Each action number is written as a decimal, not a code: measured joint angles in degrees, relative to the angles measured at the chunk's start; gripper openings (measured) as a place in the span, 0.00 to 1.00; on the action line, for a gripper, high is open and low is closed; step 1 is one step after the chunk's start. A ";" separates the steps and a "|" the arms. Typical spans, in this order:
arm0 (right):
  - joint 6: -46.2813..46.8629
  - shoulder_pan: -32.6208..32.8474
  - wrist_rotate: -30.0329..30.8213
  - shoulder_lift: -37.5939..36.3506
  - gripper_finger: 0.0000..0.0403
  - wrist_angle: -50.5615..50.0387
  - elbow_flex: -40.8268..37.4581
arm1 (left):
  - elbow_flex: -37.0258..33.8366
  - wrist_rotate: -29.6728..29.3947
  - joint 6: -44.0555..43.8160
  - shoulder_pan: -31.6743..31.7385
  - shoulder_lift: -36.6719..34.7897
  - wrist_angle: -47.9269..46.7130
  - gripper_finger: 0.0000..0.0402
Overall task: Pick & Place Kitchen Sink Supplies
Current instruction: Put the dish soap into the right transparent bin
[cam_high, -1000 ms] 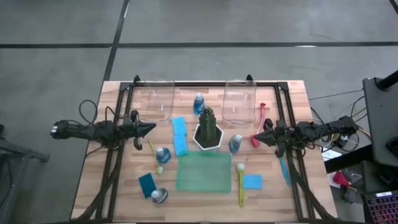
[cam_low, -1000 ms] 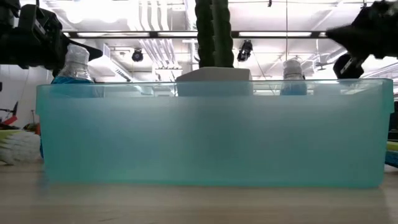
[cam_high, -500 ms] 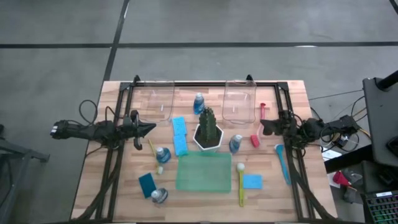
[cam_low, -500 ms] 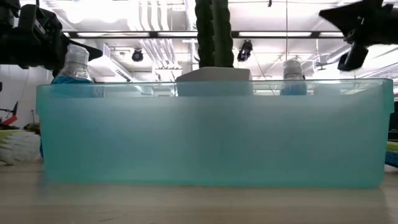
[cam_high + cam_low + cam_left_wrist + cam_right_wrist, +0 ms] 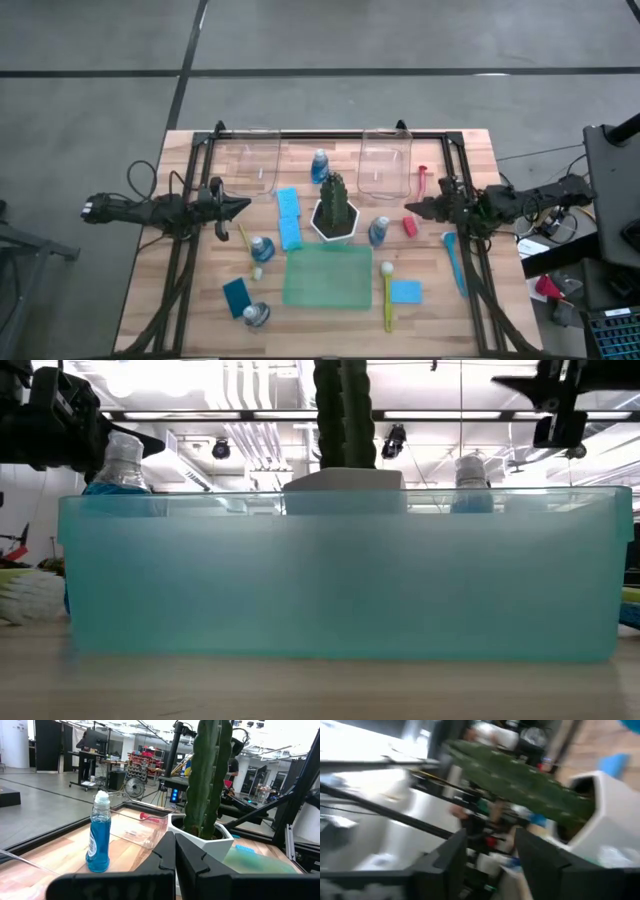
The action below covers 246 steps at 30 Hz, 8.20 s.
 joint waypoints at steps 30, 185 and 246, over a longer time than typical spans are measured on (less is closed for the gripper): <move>9.47 -0.02 6.26 57.30 0.73 -69.73 55.79 | 0.00 0.00 -0.01 0.00 0.04 0.02 0.00; -43.27 -64.87 -23.03 58.02 0.31 -57.42 50.35 | 0.00 0.00 0.00 0.00 0.31 0.02 0.00; -49.68 -67.49 -20.88 62.46 0.48 -63.63 58.89 | 0.00 0.00 0.00 -0.01 0.29 0.02 0.00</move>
